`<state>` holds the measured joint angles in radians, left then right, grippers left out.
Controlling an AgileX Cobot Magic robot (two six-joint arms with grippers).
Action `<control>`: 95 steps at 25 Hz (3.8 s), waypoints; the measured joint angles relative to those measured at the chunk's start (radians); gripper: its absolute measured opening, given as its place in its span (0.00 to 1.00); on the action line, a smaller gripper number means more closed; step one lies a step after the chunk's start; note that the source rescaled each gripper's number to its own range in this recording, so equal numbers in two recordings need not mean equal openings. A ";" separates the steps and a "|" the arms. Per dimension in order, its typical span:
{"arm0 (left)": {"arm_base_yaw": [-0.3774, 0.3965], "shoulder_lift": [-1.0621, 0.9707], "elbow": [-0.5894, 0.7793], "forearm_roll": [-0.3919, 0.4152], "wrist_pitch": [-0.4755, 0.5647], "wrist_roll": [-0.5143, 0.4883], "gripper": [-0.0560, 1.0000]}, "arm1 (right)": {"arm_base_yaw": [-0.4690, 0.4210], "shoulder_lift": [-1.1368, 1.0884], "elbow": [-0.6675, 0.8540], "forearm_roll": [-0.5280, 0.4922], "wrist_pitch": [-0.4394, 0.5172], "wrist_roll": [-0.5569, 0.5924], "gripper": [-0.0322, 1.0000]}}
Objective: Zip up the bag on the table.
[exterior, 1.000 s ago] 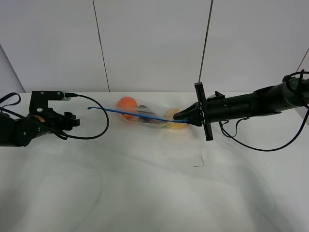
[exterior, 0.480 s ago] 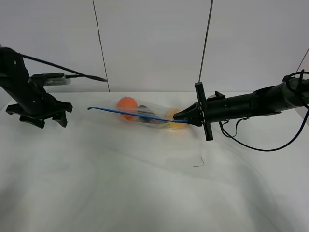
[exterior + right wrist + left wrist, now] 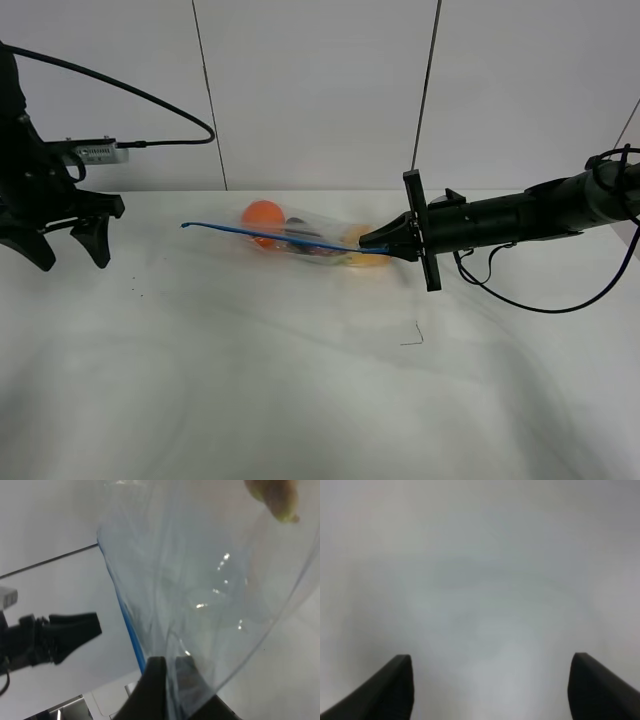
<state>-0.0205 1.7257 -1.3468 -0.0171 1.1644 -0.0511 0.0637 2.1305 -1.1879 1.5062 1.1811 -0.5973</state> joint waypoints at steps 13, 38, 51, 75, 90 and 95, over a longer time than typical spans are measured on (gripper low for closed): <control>0.000 -0.536 0.521 0.041 -0.021 0.013 1.00 | 0.000 0.000 0.000 0.000 0.012 0.000 0.03; 0.000 -1.310 0.844 0.027 -0.115 0.040 1.00 | 0.000 0.000 0.000 -0.002 0.017 0.000 0.03; 0.000 -1.567 0.844 0.038 -0.110 0.042 1.00 | 0.000 0.000 0.000 -0.003 0.017 0.000 0.03; 0.000 -1.728 0.847 0.043 -0.107 0.042 1.00 | -0.007 -0.007 -0.008 -0.087 0.023 0.042 0.97; 0.000 -1.728 0.847 0.044 -0.107 0.042 1.00 | -0.058 -0.087 -0.522 -1.246 0.031 0.490 1.00; 0.000 -1.728 0.847 0.044 -0.107 0.042 1.00 | -0.058 -0.102 -0.541 -1.390 0.031 0.531 1.00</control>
<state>-0.0205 -0.0024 -0.4994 0.0273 1.0577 -0.0087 0.0055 2.0280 -1.7294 0.1165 1.2124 -0.0664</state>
